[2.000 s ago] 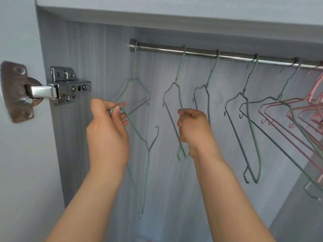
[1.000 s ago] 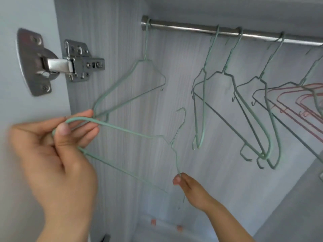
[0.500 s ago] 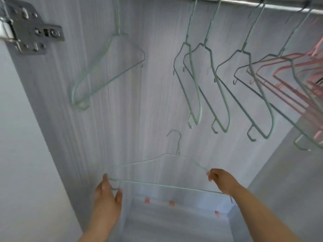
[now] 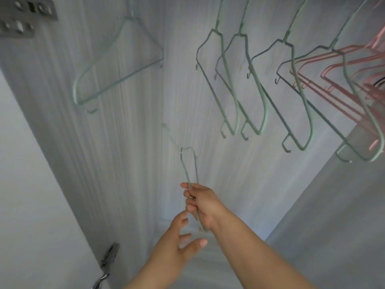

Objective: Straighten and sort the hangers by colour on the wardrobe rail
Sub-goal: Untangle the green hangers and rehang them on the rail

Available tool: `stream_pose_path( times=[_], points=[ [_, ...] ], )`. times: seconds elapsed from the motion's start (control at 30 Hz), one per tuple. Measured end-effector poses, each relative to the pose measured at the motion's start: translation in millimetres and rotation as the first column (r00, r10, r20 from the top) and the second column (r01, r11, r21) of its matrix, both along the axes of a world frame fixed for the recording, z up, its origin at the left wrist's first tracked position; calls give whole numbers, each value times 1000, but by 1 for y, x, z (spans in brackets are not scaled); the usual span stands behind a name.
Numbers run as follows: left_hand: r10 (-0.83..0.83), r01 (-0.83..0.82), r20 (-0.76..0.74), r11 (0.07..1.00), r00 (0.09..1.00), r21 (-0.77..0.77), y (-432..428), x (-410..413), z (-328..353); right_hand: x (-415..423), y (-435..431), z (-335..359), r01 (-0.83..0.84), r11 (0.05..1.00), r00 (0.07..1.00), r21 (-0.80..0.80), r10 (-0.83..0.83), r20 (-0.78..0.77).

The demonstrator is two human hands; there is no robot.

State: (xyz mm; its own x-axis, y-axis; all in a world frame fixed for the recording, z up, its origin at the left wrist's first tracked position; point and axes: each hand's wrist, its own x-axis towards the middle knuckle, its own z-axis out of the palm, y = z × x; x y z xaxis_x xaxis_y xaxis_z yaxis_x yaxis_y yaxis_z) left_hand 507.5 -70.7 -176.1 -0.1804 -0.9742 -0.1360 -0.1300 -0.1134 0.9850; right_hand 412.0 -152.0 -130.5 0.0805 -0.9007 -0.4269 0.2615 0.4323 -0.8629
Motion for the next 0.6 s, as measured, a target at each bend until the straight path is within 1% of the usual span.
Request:
stream_pose_path(
  times=[0.07, 0.17, 0.27, 0.3, 0.37, 0.47, 0.53, 0.6],
  points=[
    [88, -79, 66, 989, 994, -126, 5, 7, 9, 21, 1, 10, 59, 998, 987, 2, -58, 147],
    [239, -174, 165, 928, 957, -330, 11, 25, 22, 45, 8, 30, 80, 997, 941, -22, -68, 331],
    [353, -234, 170, 843, 920, -484, 20, 40, 34, 65, 19, 54, 56, 993, 904, -102, -7, 428],
    [390, -239, 173, 799, 905, -553, 22, 44, 41, 70, 23, 63, 55, 988, 898, -147, 15, 440],
    [456, -213, 186, 690, 870, -692, 24, 49, 55, 78, 28, 83, 76, 961, 909, -264, 41, 414],
    [533, -190, 165, 548, 830, -815, 22, 54, 82, 83, 34, 115, 81, 885, 961, -458, 52, 271],
    [544, -184, 142, 501, 827, -846, 18, 59, 101, 85, 34, 137, 58, 829, 983, -556, 50, 177],
    [570, -188, 122, 453, 812, -871, 12, 62, 116, 88, 32, 156, 43, 786, 992, -617, 40, 121]
  ],
)
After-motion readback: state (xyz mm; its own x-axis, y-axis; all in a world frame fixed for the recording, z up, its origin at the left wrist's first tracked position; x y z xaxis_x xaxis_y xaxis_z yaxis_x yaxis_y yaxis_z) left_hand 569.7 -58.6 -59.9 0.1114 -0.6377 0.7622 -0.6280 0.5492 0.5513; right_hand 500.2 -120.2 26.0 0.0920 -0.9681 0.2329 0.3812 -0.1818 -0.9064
